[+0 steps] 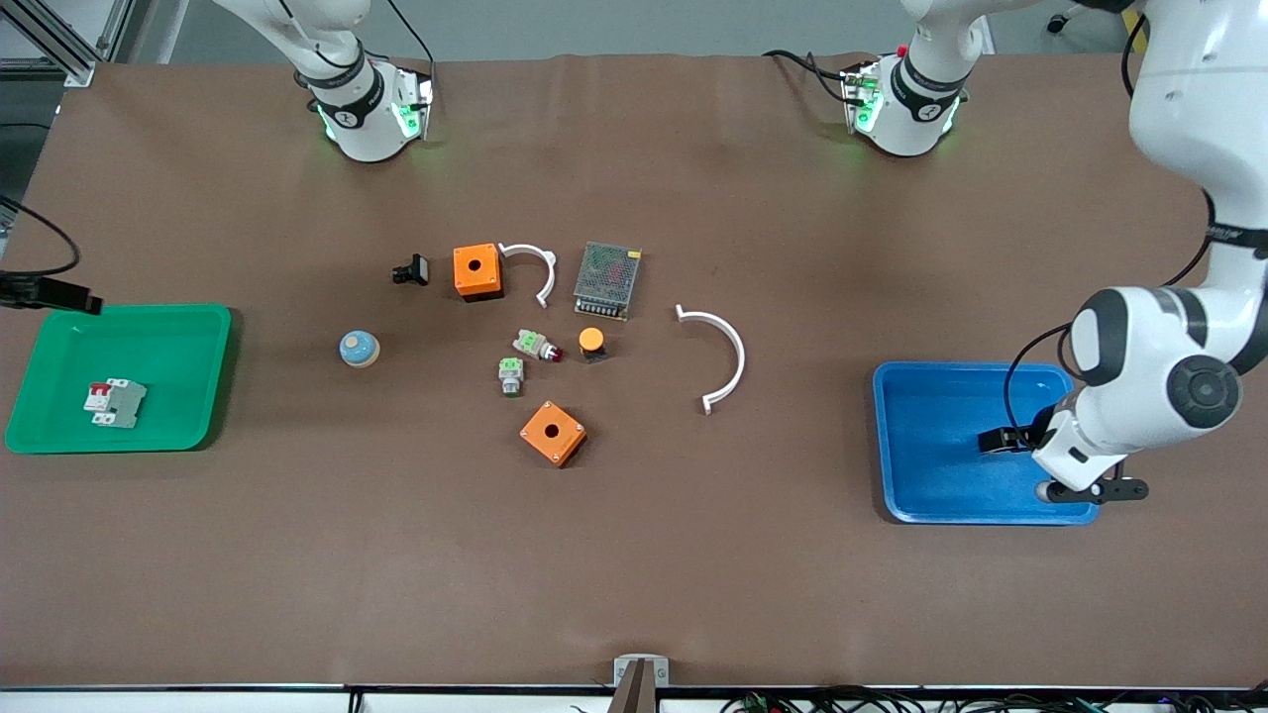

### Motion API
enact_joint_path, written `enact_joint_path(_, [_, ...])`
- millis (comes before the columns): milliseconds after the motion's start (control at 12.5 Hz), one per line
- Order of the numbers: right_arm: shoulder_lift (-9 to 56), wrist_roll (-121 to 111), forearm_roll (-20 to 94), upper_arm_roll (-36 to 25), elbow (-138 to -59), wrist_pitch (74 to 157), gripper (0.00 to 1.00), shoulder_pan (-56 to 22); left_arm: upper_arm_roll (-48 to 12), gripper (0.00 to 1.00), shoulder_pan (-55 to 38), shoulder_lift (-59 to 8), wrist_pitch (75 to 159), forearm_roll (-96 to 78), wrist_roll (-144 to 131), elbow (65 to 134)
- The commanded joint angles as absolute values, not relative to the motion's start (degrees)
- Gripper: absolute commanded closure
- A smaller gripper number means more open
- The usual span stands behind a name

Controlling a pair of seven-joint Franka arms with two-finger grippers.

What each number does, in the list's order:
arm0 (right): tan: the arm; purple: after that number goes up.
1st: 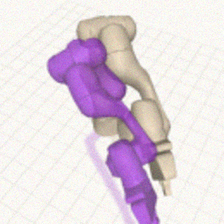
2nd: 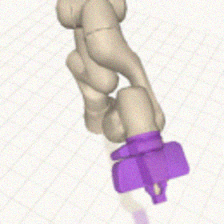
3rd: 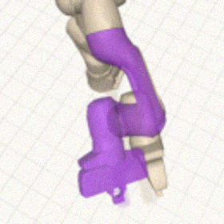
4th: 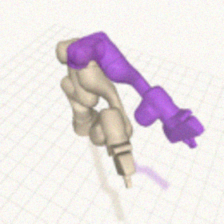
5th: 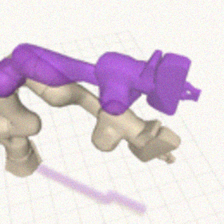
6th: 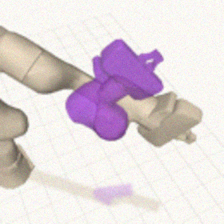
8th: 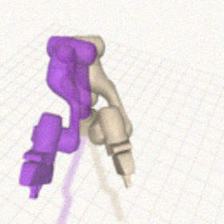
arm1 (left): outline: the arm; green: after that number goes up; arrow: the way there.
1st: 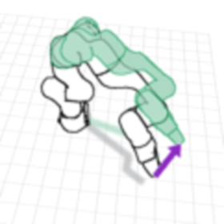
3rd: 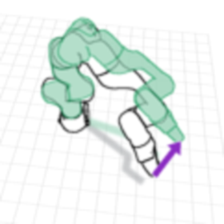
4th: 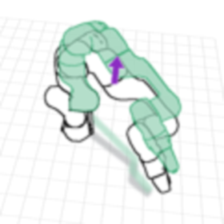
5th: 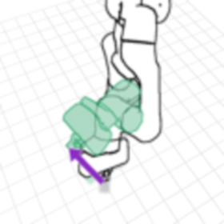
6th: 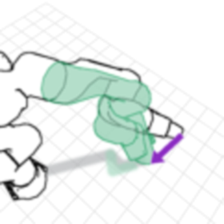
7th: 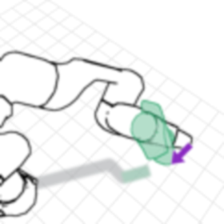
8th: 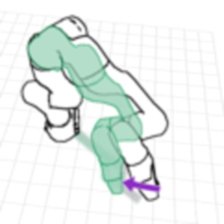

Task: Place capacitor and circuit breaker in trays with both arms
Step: 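Open the right gripper over the green tray while the left gripper releases the capacitor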

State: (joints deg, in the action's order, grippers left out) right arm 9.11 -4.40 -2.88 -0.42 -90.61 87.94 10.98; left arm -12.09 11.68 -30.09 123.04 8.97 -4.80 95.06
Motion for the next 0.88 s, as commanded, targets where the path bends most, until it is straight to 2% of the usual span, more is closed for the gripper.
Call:
enact_joint_path(0, [6.86,3.84,-0.54,-0.88,-94.13,88.86,0.01,4.94,-13.88,0.0,11.69,-23.13,115.16,9.93,-4.05,92.48])
enact_joint_path(161, [6.51,8.59,-0.26,-0.97,-94.31,89.47,0.01,0.72,-14.94,0.0,12.21,-19.62,111.56,9.06,-1.68,90.88])
enact_joint_path(562, [6.59,8.09,-0.09,-1.14,-87.11,89.38,0.0,0.79,-15.03,0.0,11.87,-6.35,94.34,4.92,-1.4,88.16])
enact_joint_path(803, [6.77,7.91,0.53,-1.41,-84.91,89.47,0.0,1.14,-14.85,0.0,11.95,-0.81,88.7,2.12,-1.67,88.24])
